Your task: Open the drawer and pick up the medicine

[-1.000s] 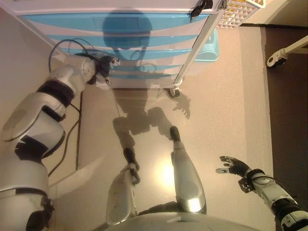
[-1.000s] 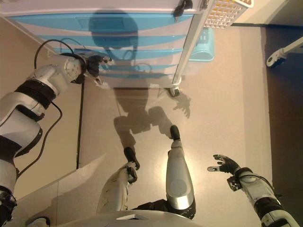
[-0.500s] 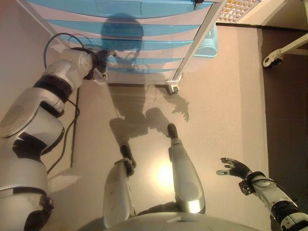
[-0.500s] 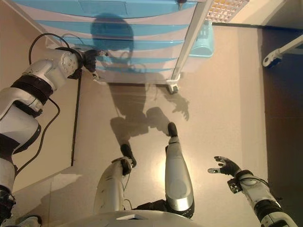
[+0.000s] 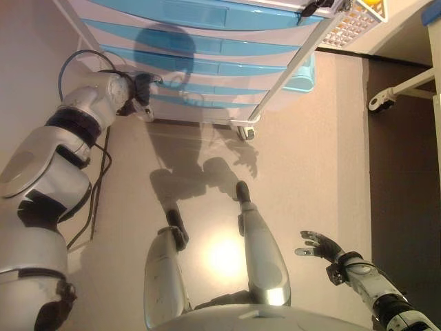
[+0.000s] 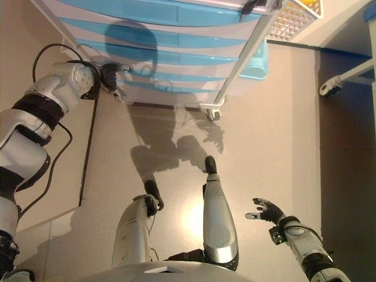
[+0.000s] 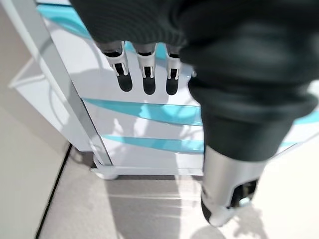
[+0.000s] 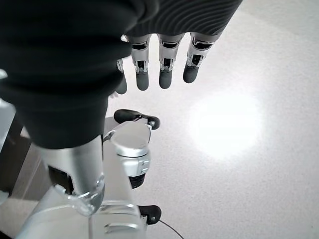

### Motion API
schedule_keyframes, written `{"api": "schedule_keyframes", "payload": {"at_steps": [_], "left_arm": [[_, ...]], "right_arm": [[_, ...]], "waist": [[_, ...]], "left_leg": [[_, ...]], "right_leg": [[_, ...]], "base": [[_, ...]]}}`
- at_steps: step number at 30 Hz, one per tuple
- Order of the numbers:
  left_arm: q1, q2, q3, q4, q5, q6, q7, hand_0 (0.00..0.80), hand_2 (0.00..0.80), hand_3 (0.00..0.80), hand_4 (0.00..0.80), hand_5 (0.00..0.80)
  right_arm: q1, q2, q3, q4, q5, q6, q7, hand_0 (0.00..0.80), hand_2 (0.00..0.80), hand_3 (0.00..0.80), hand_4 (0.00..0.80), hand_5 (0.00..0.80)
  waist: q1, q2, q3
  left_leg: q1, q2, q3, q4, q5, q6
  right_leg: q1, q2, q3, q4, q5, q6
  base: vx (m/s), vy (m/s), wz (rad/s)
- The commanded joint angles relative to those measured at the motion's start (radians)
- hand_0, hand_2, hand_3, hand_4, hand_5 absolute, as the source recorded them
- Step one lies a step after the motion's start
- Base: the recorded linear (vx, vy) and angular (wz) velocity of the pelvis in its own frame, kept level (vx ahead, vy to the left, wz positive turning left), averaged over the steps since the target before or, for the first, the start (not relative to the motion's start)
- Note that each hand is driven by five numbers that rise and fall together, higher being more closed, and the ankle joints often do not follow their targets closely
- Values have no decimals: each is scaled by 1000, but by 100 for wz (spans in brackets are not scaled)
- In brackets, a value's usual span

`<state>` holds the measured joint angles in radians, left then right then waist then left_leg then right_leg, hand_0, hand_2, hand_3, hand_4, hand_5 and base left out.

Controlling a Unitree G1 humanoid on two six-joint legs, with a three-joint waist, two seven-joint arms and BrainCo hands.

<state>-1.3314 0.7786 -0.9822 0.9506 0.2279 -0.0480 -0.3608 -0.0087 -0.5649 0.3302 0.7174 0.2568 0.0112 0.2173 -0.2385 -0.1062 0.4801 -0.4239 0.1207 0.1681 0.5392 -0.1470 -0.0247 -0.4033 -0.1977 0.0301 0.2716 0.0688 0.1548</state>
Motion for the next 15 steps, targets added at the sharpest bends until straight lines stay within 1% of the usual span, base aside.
{"api": "schedule_keyframes", "payload": {"at_steps": [1, 2, 3, 4, 6, 9, 10, 11, 13, 15], "left_arm": [[76, 82, 98, -93, -85, -8, -43, 0, 0, 0, 0, 0], [93, 87, 107, -120, -107, 1, -54, 0, 0, 0, 0, 0], [138, 97, 128, -190, -157, 25, -80, 0, 0, 0, 0, 0], [148, 99, 132, -203, -169, 29, -87, 0, 0, 0, 0, 0], [236, 118, 171, -318, -264, 72, -117, 0, 0, 0, 0, 0], [323, 129, 212, -403, -347, 101, -145, 0, 0, 0, 0, 0], [363, 137, 232, -444, -393, 121, -153, 0, 0, 0, 0, 0], [434, 128, 273, -496, -421, 138, -159, 0, 0, 0, 0, 0], [528, 116, 321, -551, -466, 162, -167, 0, 0, 0, 0, 0], [626, 99, 368, -600, -472, 172, -181, 0, 0, 0, 0, 0]], "right_arm": [[38, -21, -1, -10, 37, 1, -24, 0, 0, 0, 0, 0], [38, -19, -3, -12, 38, 9, -24, 0, 0, 0, 0, 0], [44, -10, -8, -11, 35, 13, -28, 0, 0, 0, 0, 0], [45, -9, -8, -12, 35, 13, -29, 0, 0, 0, 0, 0], [54, 0, -15, -10, 43, 14, -40, 0, 0, 0, 0, 0], [61, 6, -24, -11, 41, 13, -49, 0, 0, 0, 0, 0], [63, 7, -28, -8, 40, 12, -52, 0, 0, 0, 0, 0], [66, 11, -37, -5, 33, 18, -57, 0, 0, 0, 0, 0], [71, 15, -44, 7, 33, 17, -64, 0, 0, 0, 0, 0], [79, 16, -54, 5, 32, 17, -66, 0, 0, 0, 0, 0]], "waist": [[8, -3, -23], [14, -2, -26], [28, 5, -35], [30, 6, -37], [53, 19, -50], [70, 32, -67], [78, 38, -73], [93, 47, -88], [107, 57, -106], [122, 66, -120]], "left_leg": [[113, -4, 20, -77, -42, -12], [121, -5, 17, -93, -35, -14], [143, -8, 9, -138, -14, -19], [149, -9, 8, -148, -9, -20], [183, -15, -4, -219, 25, -31], [209, -20, -13, -283, 59, -39], [224, -20, -17, -307, 70, -43], [241, -21, -26, -342, 86, -47], [263, -21, -38, -377, 102, -51], [281, -17, -50, -405, 116, -55]], "right_leg": [[61, -37, -25, -11, 7, 29], [68, -37, -30, -14, 3, 29], [87, -34, -45, -28, -3, 28], [92, -34, -49, -32, -4, 28], [123, -28, -70, -60, -9, 23], [146, -25, -88, -87, -10, 20], [160, -23, -98, -96, -14, 19], [176, -20, -111, -105, -21, 16], [200, -17, -128, -118, -27, 11], [222, -13, -146, -128, -32, 4]], "base": [[-30, -75, 8], [-29, -87, 11], [-24, -78, 7], [-28, -88, 9], [-21, -68, 13], [-24, -43, 16], [-10, -34, 10], [-5, -32, 12], [18, -32, 14], [13, -42, 9]]}}
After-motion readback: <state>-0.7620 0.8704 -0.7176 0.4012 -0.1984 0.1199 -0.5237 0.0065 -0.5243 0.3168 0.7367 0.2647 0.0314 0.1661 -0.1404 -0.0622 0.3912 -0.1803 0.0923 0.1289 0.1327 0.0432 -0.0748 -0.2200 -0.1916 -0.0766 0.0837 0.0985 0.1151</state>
